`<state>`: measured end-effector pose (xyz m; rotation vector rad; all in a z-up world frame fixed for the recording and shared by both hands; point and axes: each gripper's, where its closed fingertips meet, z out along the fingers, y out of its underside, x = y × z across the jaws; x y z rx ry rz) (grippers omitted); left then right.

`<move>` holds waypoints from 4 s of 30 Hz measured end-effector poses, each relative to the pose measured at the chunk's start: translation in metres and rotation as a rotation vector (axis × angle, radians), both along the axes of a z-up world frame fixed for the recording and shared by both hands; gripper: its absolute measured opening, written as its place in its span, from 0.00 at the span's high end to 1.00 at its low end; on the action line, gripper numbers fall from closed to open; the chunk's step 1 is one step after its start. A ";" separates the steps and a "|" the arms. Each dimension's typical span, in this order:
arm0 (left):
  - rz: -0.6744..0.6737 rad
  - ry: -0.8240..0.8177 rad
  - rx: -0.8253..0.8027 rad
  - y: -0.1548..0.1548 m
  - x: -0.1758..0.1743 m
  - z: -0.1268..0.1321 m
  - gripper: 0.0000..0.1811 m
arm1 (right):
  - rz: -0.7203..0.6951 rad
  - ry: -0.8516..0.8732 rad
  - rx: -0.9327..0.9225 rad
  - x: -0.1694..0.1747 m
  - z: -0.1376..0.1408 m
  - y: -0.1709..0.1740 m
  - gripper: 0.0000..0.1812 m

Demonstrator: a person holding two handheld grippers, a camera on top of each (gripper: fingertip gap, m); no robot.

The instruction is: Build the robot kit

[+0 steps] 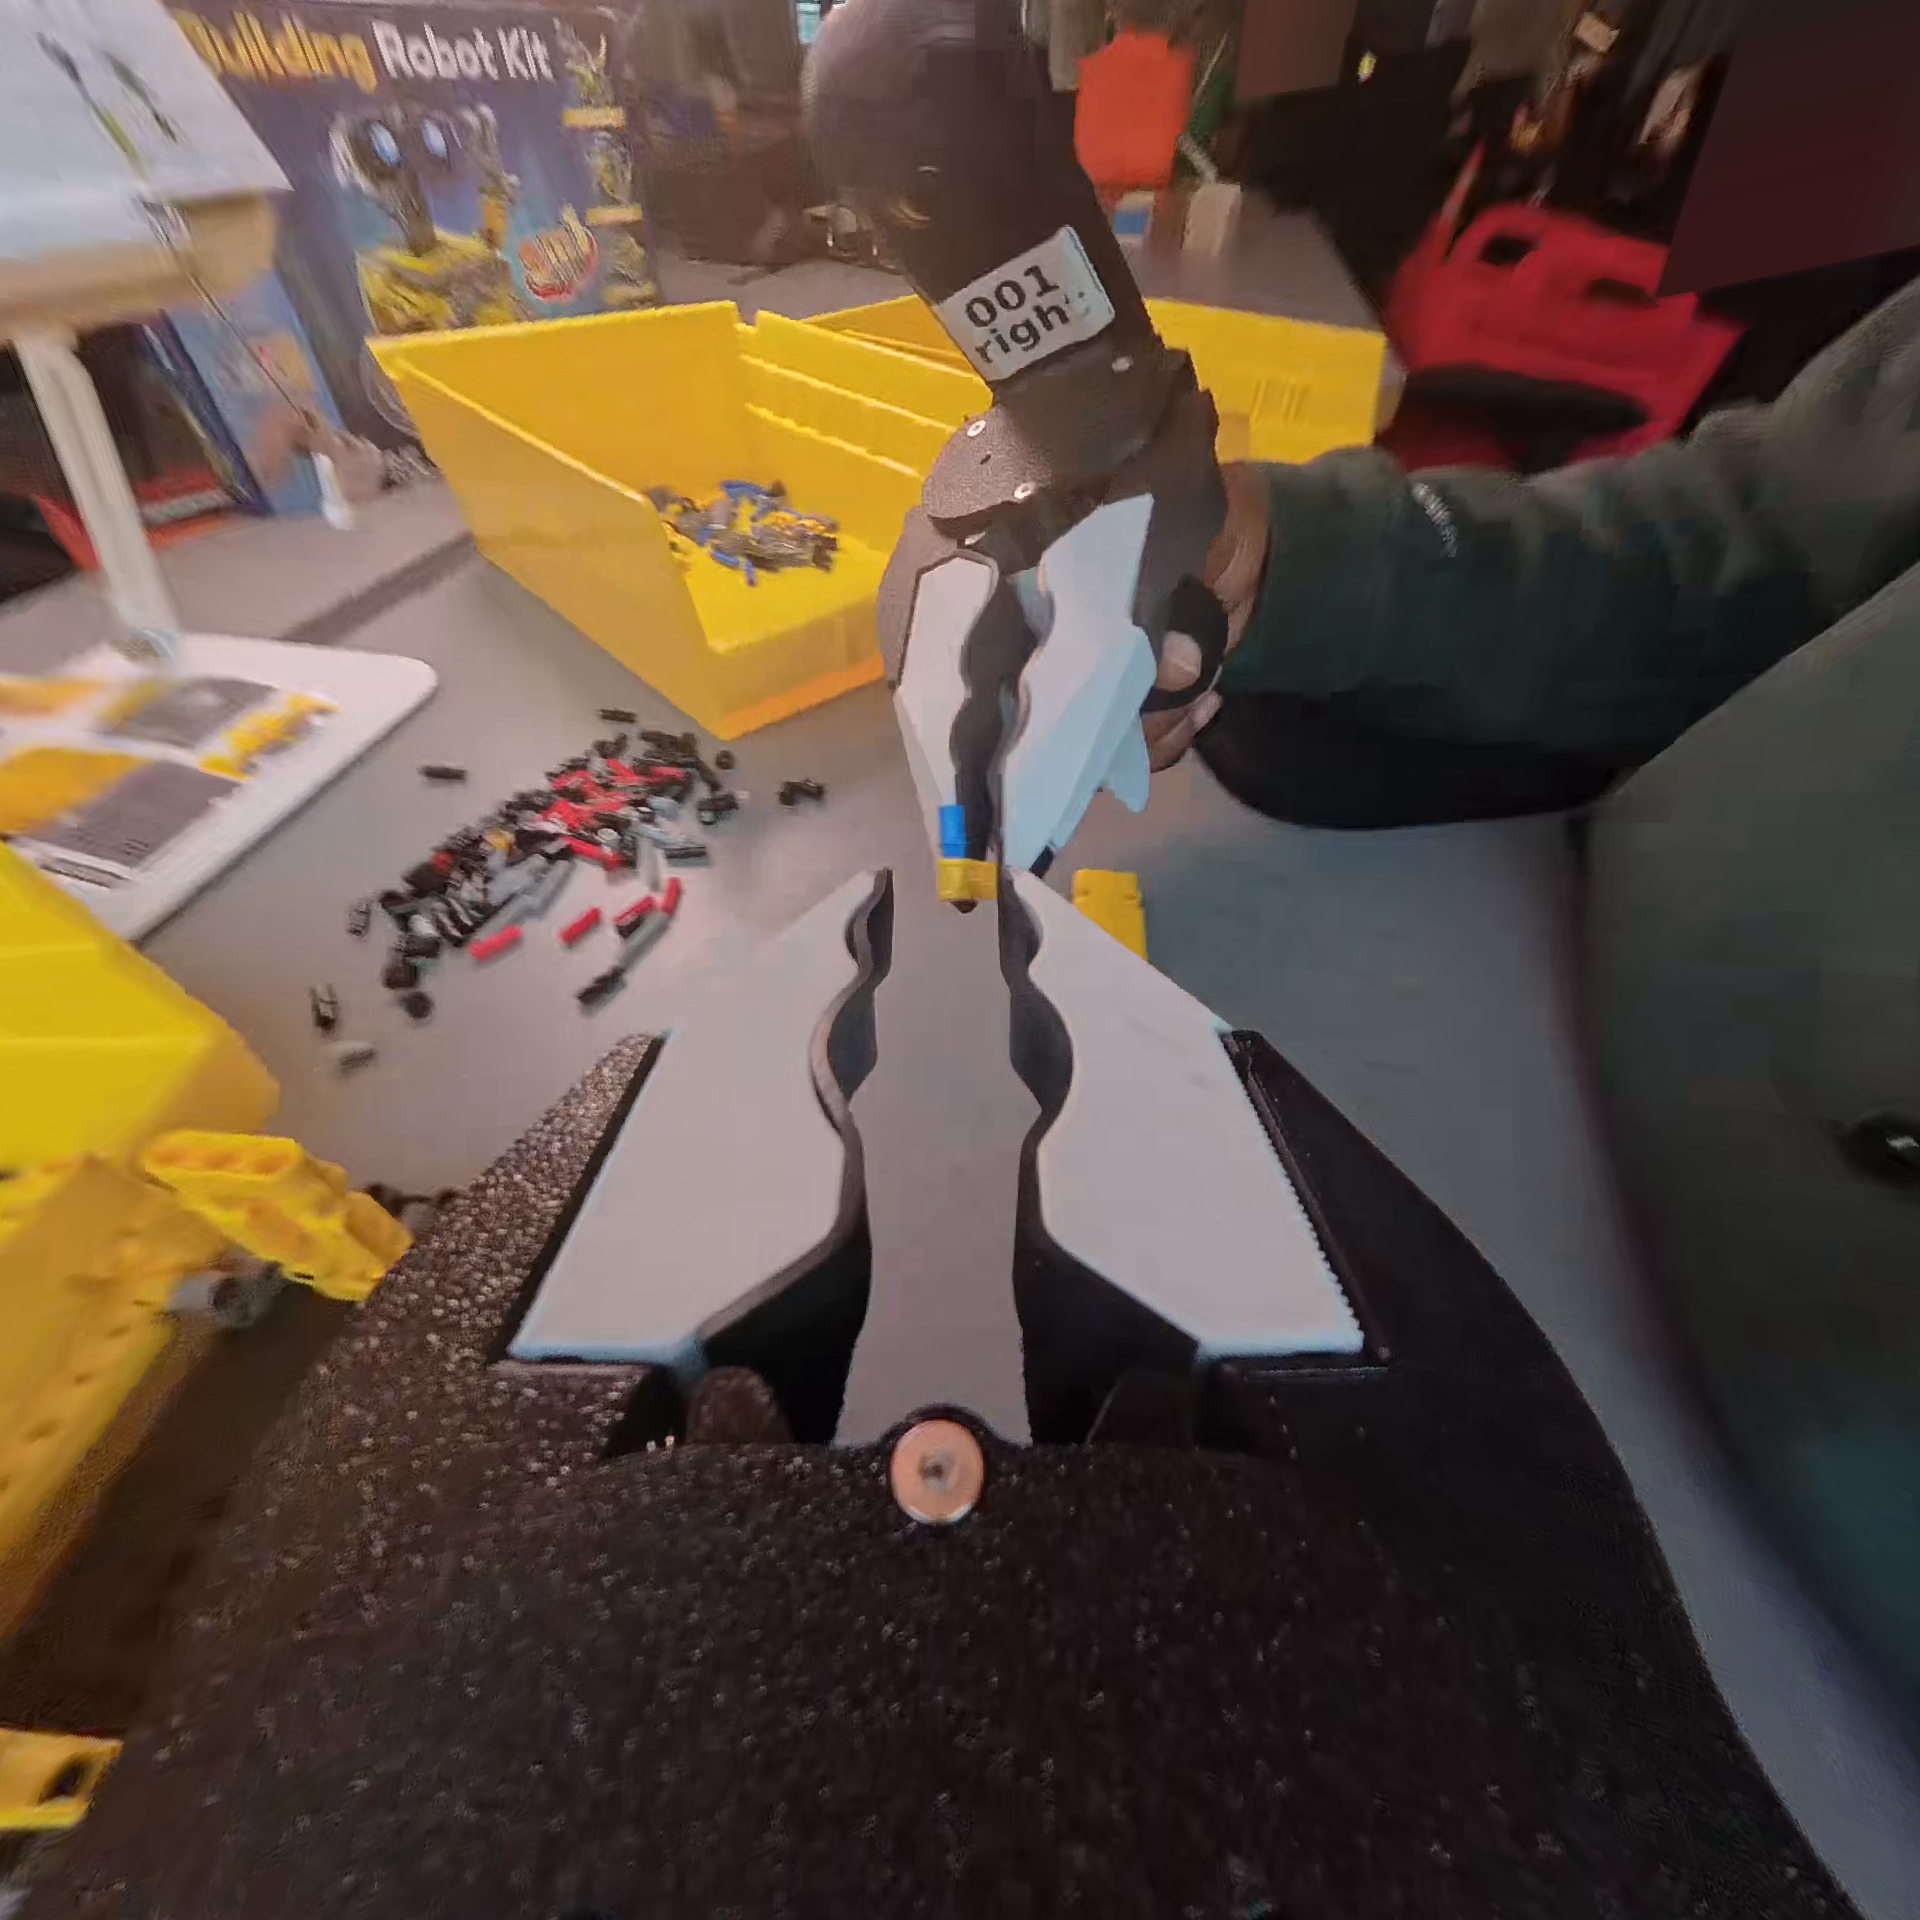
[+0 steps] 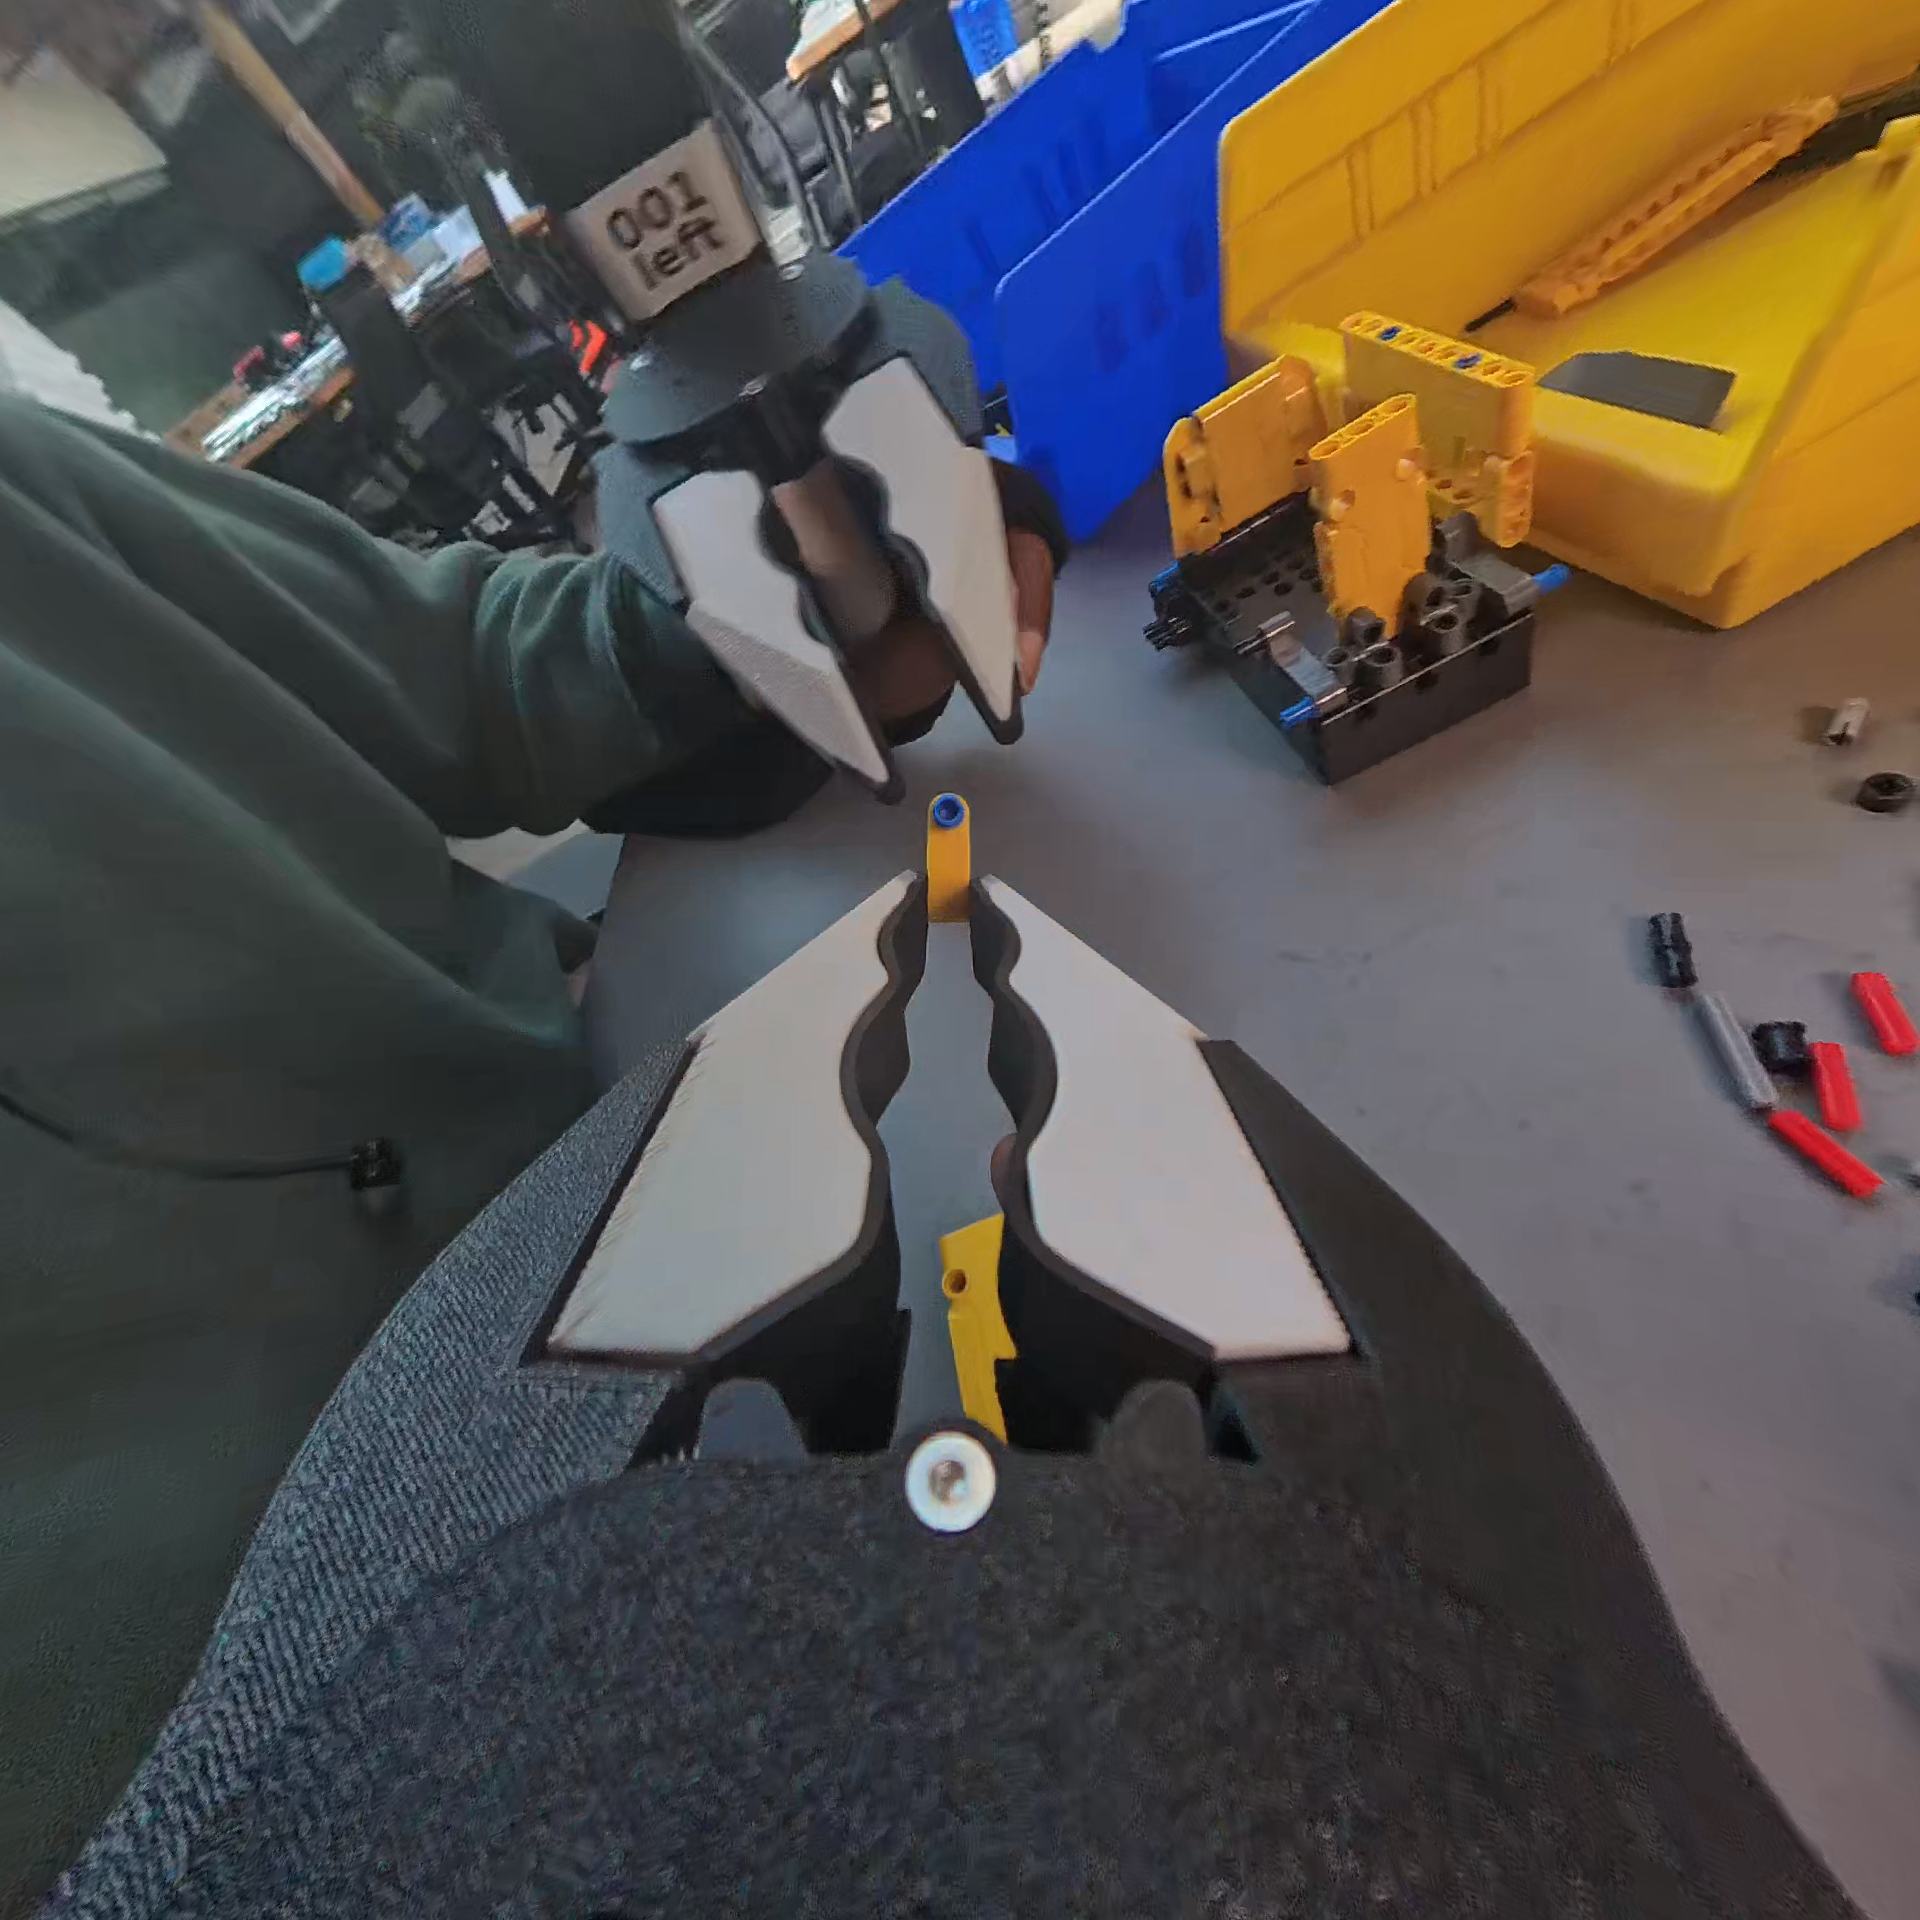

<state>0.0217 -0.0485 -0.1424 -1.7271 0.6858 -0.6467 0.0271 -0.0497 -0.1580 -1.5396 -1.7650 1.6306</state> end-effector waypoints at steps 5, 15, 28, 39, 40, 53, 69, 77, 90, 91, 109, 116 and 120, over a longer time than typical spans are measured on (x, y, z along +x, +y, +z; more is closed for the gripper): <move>-0.174 -0.192 -0.208 -0.015 0.013 -0.005 0.92 | 0.084 -0.003 0.026 0.008 0.000 -0.013 0.96; -0.133 -0.413 -0.310 -0.006 0.006 0.006 0.97 | -0.020 0.164 0.205 -0.004 0.015 -0.003 0.92; -0.202 -0.882 -0.526 -0.002 0.001 0.024 0.98 | -0.241 0.536 0.895 -0.022 0.041 0.000 0.90; -0.216 -0.907 -0.563 -0.003 0.001 0.021 0.98 | -0.218 0.499 0.903 -0.022 0.035 -0.004 0.93; -0.216 -0.910 -0.565 -0.003 0.001 0.020 0.98 | -0.218 0.497 0.908 -0.022 0.035 -0.004 0.92; -0.202 -0.883 -0.469 0.000 -0.003 0.028 0.96 | -0.340 0.578 1.079 -0.028 0.044 0.002 0.91; -0.205 -0.661 -0.472 -0.006 0.006 0.009 0.95 | -0.191 0.538 1.122 -0.022 0.026 -0.005 0.91; -0.176 -0.718 -0.450 -0.001 -0.001 0.013 0.96 | -0.273 0.571 1.287 -0.027 0.031 -0.002 0.90; -0.176 -0.829 -0.464 0.003 -0.017 0.020 0.97 | -0.262 0.538 0.956 -0.023 0.035 0.000 0.86; -0.176 -0.819 -0.463 0.003 -0.016 0.020 0.97 | -0.242 0.534 0.932 -0.022 0.035 -0.001 0.86; -0.127 -0.425 -0.578 -0.006 -0.002 -0.033 0.97 | 0.122 0.083 0.779 0.026 -0.027 0.011 0.88; -0.132 -0.236 -0.715 -0.019 0.025 -0.073 0.97 | 0.260 -0.219 0.675 0.074 -0.068 0.011 0.83; -0.124 -0.135 -0.672 -0.021 0.034 -0.078 0.97 | 0.282 -0.273 0.677 0.075 -0.082 0.009 0.84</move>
